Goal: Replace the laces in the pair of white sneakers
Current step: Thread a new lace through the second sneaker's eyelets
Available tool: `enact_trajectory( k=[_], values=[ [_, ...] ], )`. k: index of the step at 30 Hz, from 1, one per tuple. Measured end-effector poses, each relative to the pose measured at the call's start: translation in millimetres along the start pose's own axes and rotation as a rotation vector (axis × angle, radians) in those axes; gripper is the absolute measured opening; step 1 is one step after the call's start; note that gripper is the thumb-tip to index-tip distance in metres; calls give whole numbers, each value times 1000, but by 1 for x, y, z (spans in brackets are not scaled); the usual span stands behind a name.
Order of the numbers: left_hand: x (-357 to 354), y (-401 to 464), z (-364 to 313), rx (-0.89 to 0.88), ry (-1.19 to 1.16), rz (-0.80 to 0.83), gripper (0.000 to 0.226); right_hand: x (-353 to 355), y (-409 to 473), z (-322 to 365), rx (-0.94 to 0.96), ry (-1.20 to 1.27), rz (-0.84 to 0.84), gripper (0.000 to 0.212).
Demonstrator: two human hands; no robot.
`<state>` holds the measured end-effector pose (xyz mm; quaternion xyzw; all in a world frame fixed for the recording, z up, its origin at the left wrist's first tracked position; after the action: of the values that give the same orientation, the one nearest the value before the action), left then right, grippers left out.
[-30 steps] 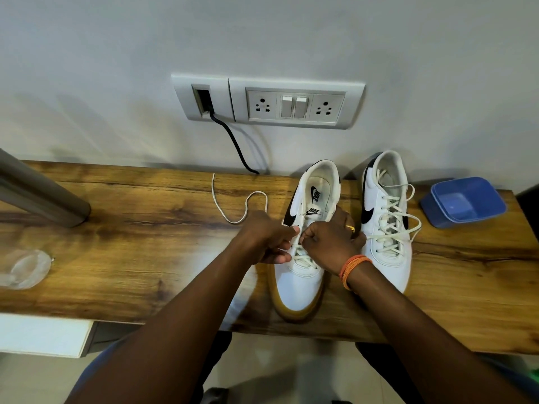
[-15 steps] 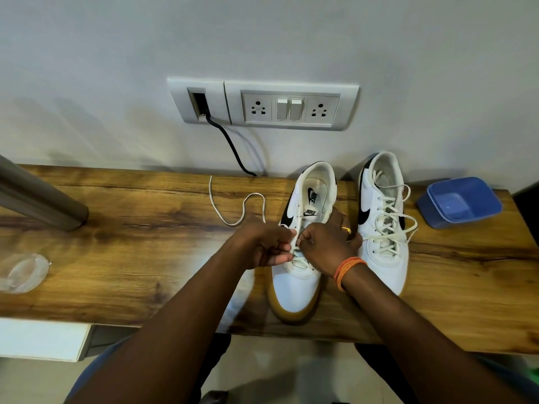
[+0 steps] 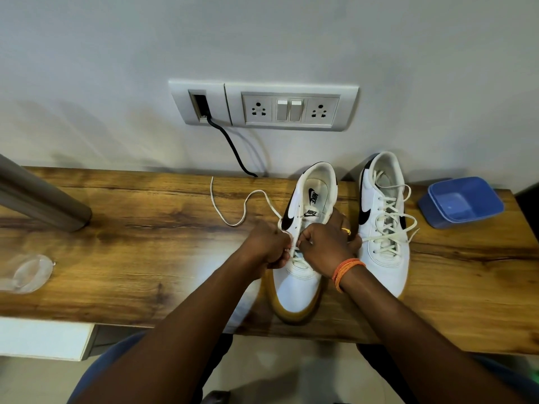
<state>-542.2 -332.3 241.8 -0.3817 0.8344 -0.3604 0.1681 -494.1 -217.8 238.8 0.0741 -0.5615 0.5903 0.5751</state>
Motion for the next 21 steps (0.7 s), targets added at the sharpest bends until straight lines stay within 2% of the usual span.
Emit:
enact_trajectory(
  k=[3,5,11,16,18,21],
  values=[
    [-2,0,9,-102,66,-16,14,2,-3,1,12,32,13,15],
    [-5,1,14,-132,14,-37,15,2,-4,2,24,47,26,13],
    [-5,8,23,49,-296,29,24,1,-7,3,40,-16,44,11],
    [-12,10,20,32,-179,-56,16,-6,-11,6,4,-186,-26,21],
    [-11,11,21,25,-166,-63,18,-5,-10,4,10,-146,-14,16],
    [-4,10,22,65,-236,2,17,6,-9,0,20,48,56,11]
  ],
)
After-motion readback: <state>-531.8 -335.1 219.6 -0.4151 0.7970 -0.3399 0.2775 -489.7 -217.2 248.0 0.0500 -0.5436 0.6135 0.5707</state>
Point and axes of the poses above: each hand's wrist, its own y-axis towards the middle knuckle, its own x-axis out of the back of the hand, z = x × y, the point moved 2 cm from there along y, towards the middle knuckle, and after that the axes turned 13 degrees about z, right-handed, at the moved point
